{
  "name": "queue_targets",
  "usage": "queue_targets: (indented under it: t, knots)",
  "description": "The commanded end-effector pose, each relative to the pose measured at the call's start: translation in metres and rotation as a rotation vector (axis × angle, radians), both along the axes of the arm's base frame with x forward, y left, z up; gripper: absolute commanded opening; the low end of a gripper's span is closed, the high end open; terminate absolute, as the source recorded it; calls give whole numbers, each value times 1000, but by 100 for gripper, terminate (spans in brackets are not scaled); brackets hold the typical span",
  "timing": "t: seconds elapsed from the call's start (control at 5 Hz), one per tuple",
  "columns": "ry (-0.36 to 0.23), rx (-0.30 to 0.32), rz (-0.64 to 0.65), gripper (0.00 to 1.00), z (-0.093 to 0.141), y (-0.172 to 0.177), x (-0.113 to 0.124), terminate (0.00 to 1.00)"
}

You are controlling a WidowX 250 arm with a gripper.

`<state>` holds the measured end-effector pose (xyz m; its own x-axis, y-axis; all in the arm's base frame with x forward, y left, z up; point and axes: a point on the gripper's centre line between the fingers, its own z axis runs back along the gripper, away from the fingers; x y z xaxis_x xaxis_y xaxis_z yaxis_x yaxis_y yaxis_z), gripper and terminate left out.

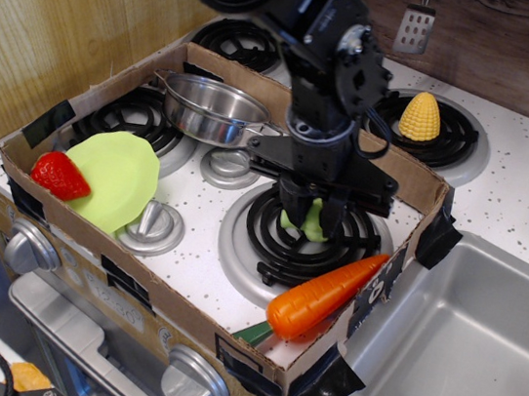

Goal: Take broccoli out of pan

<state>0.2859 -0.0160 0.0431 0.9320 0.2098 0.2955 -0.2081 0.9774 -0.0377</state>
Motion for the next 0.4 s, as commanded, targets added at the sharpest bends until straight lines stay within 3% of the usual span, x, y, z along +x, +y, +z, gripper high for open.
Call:
queue_targets:
  t: [0.0,0.2]
  knots:
    - [0,117,-28,100,58,6,17,0]
    - [29,212,-12,100,102,9,21,100]
